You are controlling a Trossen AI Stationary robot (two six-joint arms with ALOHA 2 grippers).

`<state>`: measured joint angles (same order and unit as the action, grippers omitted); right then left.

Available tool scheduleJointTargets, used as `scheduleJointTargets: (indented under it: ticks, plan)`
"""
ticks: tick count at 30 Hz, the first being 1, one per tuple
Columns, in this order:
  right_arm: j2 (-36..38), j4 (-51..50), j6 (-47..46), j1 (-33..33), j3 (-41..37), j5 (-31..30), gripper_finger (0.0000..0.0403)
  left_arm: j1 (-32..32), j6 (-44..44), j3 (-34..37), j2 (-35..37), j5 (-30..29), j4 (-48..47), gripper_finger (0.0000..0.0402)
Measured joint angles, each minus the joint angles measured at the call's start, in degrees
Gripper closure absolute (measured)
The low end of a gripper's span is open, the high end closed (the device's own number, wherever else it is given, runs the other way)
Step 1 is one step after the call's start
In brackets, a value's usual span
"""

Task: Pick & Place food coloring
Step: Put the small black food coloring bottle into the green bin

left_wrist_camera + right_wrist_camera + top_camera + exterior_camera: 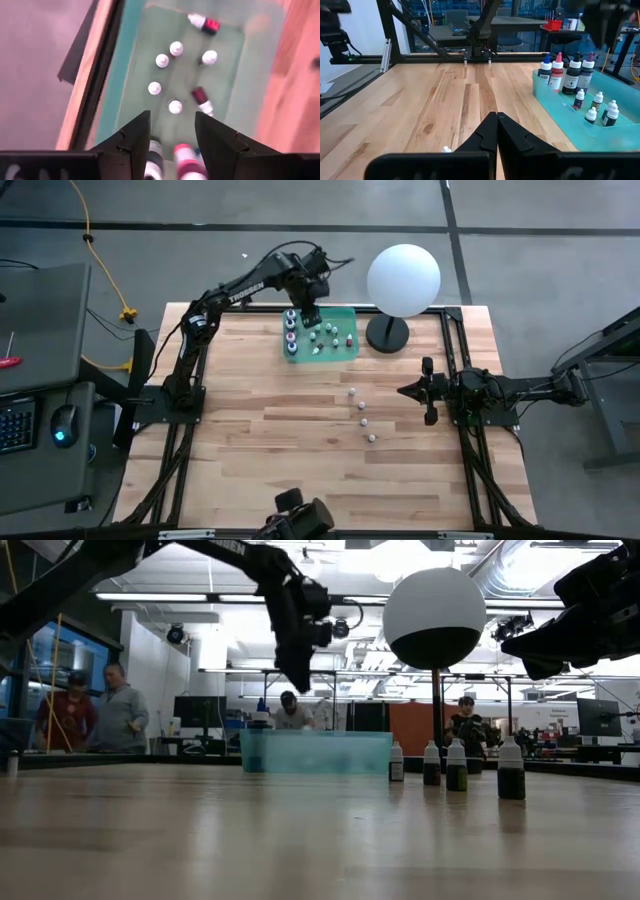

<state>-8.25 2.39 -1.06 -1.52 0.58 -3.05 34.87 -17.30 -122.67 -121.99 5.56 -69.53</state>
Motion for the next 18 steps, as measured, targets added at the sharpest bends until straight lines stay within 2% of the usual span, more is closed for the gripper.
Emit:
scheduleJointTargets:
  ticks: [5,9,18]
  plan:
    - [0.0,-0.01,-0.01,0.0,-0.02,0.0,0.0402,-0.35,12.88,-7.04,0.0,4.61,-7.51,0.0251]
    - [0.0,-0.02,-0.02,0.02,-0.01,0.0,0.0402,-2.94,16.24,-12.14,0.0,5.14,-13.15,0.025]
    - [0.0,0.0,-0.02,0.0,-0.02,0.0,0.0402,-11.92,23.6,-10.88,7.46,1.28,-13.73,0.025]
